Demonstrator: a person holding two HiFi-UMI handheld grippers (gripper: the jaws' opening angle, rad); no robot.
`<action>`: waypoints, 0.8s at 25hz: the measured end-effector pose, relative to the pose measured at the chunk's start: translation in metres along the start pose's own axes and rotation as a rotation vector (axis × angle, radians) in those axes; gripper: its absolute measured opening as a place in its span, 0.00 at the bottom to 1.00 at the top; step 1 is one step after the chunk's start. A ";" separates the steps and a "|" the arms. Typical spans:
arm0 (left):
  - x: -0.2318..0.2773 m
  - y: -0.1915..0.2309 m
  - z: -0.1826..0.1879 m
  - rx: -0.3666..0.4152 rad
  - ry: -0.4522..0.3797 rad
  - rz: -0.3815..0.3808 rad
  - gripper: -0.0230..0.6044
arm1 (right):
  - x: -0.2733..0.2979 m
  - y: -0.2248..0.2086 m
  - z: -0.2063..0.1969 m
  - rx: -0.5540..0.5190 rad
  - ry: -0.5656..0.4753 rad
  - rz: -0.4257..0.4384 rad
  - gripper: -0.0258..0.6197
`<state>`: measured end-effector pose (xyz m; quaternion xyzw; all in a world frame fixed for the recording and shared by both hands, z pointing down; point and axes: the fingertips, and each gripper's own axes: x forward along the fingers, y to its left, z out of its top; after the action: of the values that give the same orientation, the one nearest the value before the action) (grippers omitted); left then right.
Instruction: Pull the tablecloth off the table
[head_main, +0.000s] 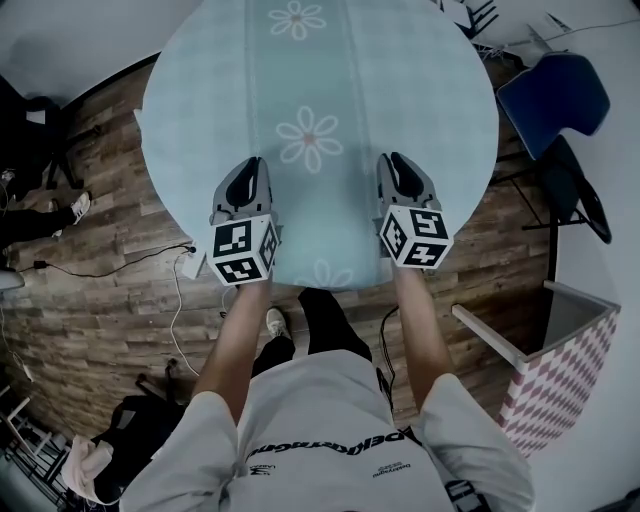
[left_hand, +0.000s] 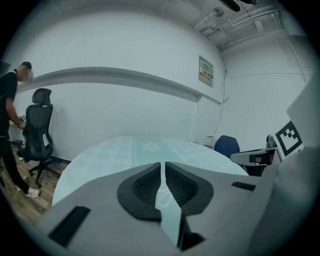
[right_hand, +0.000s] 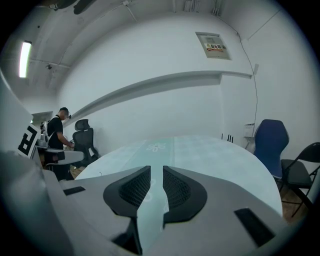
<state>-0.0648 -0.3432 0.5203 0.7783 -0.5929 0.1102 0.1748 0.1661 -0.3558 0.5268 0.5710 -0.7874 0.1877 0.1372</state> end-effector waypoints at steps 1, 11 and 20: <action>0.005 0.003 -0.002 -0.006 0.006 0.004 0.11 | 0.005 -0.003 -0.001 0.001 0.007 -0.003 0.22; 0.051 0.027 -0.025 -0.009 0.076 0.048 0.22 | 0.058 -0.028 -0.014 -0.003 0.071 0.007 0.34; 0.098 0.035 -0.040 -0.002 0.129 0.060 0.33 | 0.106 -0.039 -0.027 -0.040 0.153 0.011 0.42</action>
<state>-0.0704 -0.4215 0.5989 0.7513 -0.6036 0.1645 0.2101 0.1700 -0.4443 0.6021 0.5479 -0.7812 0.2157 0.2072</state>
